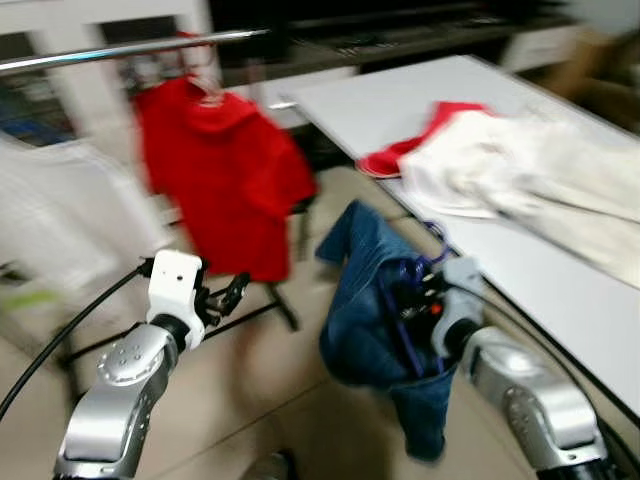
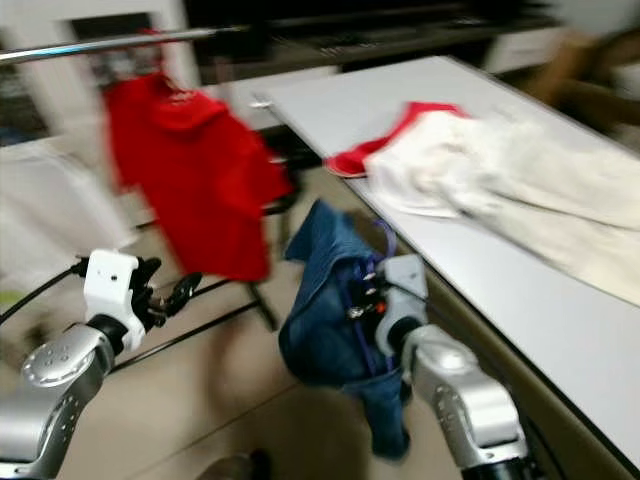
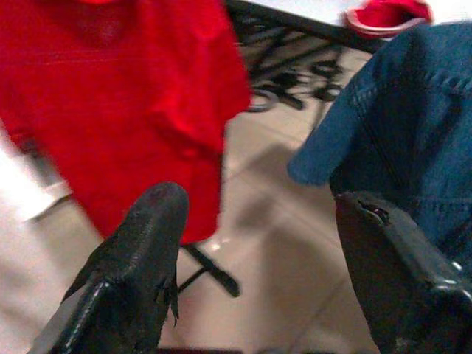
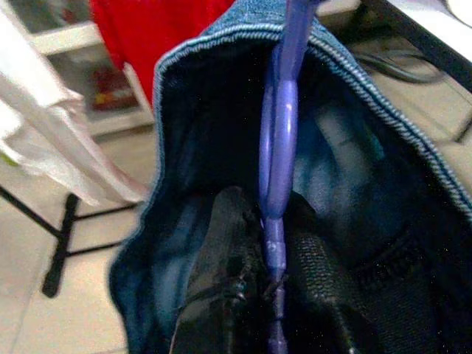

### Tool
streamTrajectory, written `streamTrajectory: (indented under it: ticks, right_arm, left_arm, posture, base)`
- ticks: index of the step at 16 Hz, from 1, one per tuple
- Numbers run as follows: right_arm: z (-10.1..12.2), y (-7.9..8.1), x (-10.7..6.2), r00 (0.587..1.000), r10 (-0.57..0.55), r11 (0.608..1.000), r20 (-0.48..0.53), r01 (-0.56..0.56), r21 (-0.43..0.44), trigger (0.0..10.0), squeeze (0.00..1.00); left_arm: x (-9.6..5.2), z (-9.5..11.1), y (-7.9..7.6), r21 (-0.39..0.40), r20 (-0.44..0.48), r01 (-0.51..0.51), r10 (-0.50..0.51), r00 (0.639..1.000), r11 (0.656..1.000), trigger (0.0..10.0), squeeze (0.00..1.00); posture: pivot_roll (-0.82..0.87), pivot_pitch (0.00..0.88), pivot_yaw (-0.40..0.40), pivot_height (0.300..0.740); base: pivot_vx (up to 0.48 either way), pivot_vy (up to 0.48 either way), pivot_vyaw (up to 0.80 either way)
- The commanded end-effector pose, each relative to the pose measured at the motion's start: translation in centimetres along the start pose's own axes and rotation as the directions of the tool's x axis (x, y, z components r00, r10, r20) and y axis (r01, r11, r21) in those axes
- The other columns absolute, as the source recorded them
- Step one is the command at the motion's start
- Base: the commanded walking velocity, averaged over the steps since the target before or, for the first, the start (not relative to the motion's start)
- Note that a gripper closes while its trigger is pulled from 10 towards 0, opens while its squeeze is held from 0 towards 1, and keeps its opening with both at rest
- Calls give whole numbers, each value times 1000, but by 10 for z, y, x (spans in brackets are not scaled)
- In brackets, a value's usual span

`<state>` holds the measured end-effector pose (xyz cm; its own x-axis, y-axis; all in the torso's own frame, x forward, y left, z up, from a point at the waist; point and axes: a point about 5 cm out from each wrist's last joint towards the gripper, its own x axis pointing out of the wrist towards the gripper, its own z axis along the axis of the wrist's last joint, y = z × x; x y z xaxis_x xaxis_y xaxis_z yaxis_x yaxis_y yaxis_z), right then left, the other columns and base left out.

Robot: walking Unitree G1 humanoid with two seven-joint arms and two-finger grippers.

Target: Hang hanger

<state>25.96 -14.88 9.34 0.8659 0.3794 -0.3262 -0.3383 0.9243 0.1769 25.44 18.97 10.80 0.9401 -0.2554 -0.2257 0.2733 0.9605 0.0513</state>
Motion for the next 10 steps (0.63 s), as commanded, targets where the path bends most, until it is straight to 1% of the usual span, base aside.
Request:
streamTrajectory:
  ticks: [1,2,3,5,9,10]
  right_arm:
    - [4,-3,-1,999,-12,1000,34,12,1,10000,0]
    - [5,-5,0,999,-17,999,48,16,32,10000,0]
    - [6,-6,0,998,-12,999,57,9,48,10000,0]
    - [5,-10,-1,998,-11,997,66,5,80,10000,0]
    - [7,-15,-1,997,-18,997,76,12,79,10000,0]
    - [9,-16,-1,996,-23,997,88,17,71,10000,0]
  left_arm:
    - [2,3,1,11,15,-15,15,1000,1000,10000,0]
    - [3,5,2,5,33,-17,16,999,1000,10000,0]
    - [4,7,2,18,39,-15,15,999,1000,10000,0]
    - [5,11,0,39,46,-7,5,999,999,10000,0]
    - [8,10,0,54,40,7,-9,999,998,10000,0]
    - [8,9,-1,32,34,12,-13,999,999,10000,0]
  posture:
    - [-66,38,-30,740]
    - [-65,38,-31,740]
    - [-64,37,-31,740]
    - [-62,37,-27,740]
    - [-63,38,-18,740]
    - [-63,38,-18,740]
  base:
    - [0,0,800]
    - [0,0,800]
    - [0,0,800]
    - [0,-390,800]
    - [0,-395,800]
    - [0,0,0]
